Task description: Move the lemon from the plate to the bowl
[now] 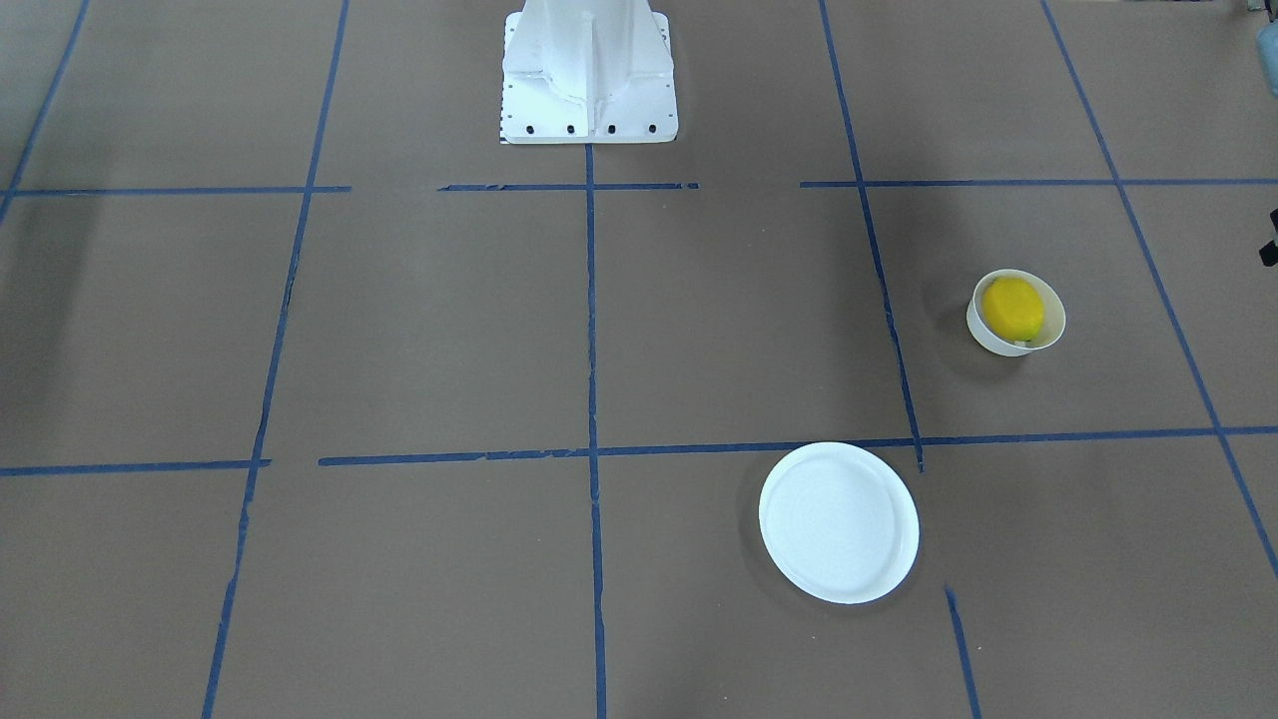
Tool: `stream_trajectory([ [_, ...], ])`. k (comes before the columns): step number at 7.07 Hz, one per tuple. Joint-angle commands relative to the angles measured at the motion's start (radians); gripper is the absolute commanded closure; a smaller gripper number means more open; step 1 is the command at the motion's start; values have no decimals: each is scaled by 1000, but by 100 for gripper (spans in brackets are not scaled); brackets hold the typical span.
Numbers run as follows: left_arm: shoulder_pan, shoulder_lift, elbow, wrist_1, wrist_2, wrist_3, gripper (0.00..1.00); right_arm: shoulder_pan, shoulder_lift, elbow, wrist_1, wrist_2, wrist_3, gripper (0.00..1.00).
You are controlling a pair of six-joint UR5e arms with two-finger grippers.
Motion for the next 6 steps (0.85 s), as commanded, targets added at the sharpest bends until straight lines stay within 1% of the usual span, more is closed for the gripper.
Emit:
stream_trajectory([
  [1, -29, 14, 24, 77, -2, 4, 0, 0, 0, 0, 0, 0, 0, 0],
  [2, -29, 37, 24, 79, -2, 4, 0, 0, 0, 0, 0, 0, 0, 0],
  [6, -31, 45, 20, 77, -2, 6, 0, 0, 0, 0, 0, 0, 0, 0],
])
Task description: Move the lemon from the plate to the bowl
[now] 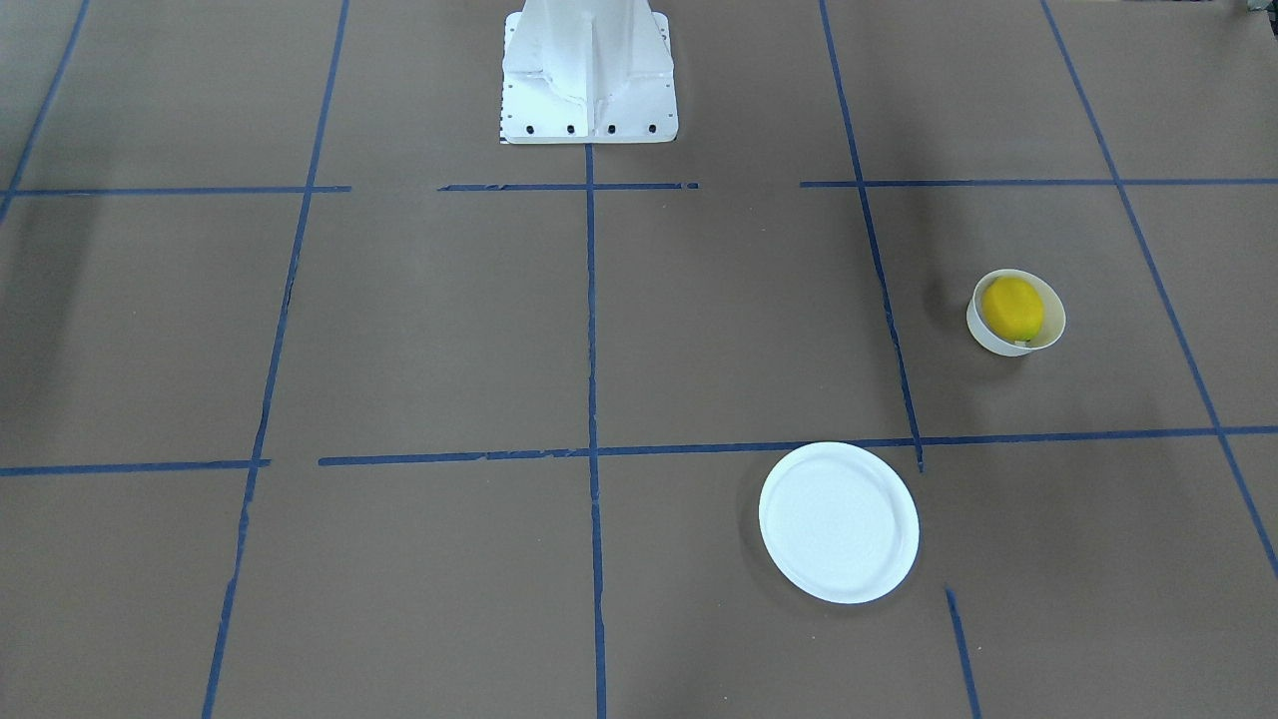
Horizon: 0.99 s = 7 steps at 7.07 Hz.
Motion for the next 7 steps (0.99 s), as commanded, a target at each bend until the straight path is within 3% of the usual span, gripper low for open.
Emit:
stream_trajectory([
  [1, -1, 2, 0, -4, 0, 2, 0, 0, 0, 0, 0, 0, 0, 0],
  [3, -1, 15, 3, 3, 2, 147, 0, 0, 0, 0, 0, 0, 0, 0],
  [7, -3, 9, 3, 54, 0, 144, 0, 0, 0, 0, 0, 0, 0, 0],
])
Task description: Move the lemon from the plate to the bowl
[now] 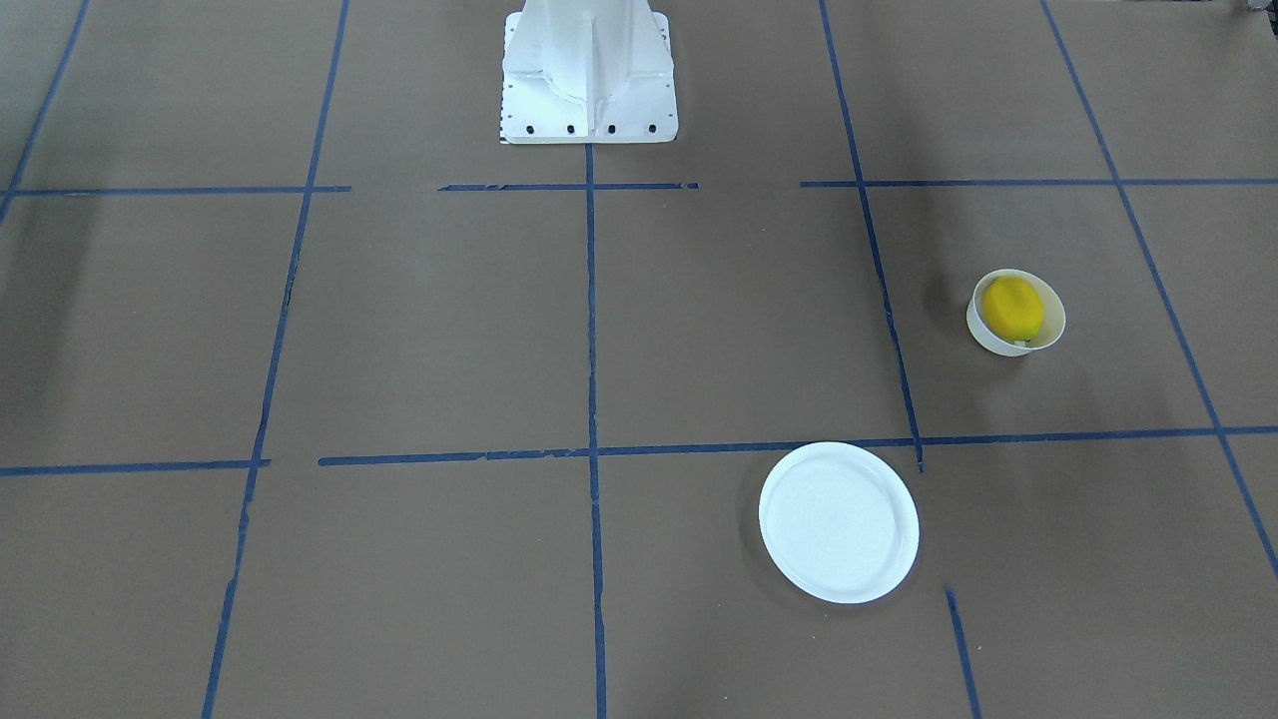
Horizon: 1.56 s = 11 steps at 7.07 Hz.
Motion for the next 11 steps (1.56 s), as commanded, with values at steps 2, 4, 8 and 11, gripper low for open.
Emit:
stream_trajectory([
  [2, -1, -1, -1, 29, 0, -2, 0, 0, 0, 0, 0, 0, 0, 0],
  [4, -6, 1, -1, 28, 0, -40, 0, 0, 0, 0, 0, 0, 0, 0],
  [8, -76, -2, -14, 26, 6, -39, 0, 0, 0, 0, 0, 0, 0, 0],
  [11, -76, -5, -14, 26, 6, -37, 0, 0, 0, 0, 0, 0, 0, 0],
])
